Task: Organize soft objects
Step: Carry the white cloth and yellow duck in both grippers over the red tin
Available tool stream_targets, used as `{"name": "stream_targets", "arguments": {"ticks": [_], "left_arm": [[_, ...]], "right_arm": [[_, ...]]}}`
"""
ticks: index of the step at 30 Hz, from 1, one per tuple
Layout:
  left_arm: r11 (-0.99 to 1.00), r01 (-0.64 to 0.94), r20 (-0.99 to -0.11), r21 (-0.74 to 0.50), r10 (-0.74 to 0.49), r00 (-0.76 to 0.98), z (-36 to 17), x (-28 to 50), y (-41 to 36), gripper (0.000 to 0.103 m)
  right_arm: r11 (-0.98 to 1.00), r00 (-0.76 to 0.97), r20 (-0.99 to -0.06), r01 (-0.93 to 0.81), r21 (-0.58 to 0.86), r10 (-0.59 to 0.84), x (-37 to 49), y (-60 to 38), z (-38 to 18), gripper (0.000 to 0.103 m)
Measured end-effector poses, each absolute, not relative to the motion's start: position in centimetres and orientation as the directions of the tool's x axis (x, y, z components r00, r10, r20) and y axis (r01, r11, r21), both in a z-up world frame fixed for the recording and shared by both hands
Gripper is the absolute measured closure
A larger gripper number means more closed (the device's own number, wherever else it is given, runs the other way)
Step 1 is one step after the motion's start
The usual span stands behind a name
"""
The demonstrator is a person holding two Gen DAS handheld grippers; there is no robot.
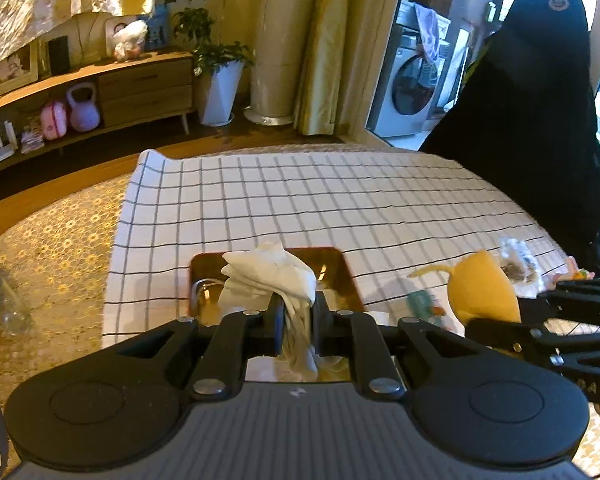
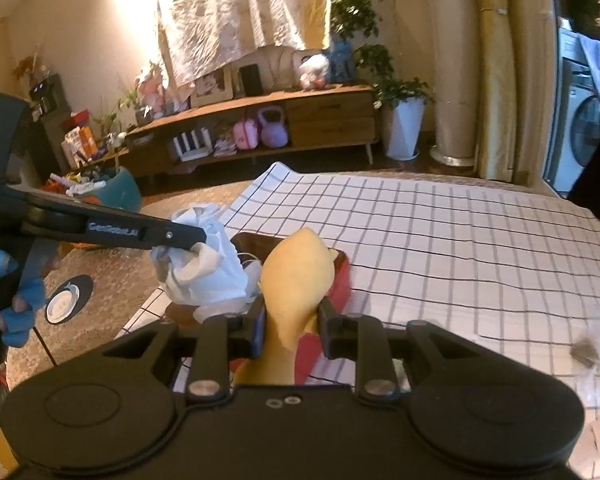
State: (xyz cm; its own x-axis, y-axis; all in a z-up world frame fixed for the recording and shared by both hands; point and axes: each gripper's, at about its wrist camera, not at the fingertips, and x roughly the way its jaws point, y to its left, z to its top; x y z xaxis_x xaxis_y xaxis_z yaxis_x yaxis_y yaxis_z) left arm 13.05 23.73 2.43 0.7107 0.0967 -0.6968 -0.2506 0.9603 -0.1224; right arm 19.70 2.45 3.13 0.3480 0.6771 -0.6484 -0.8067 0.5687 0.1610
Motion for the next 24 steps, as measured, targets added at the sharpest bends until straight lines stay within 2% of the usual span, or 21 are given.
{"name": "stream_targets", "arguments": {"ticks": [24], "left_arm": [[0.968, -0.231, -0.781, -0.099, 0.068, 0.621, -5.6, 15.9, 26.1, 0.089]], "right_arm": [[0.566, 0.296, -0.795, -0.821, 0.072, 0.53, 24.8, 13.2, -4.4, 0.077]]}}
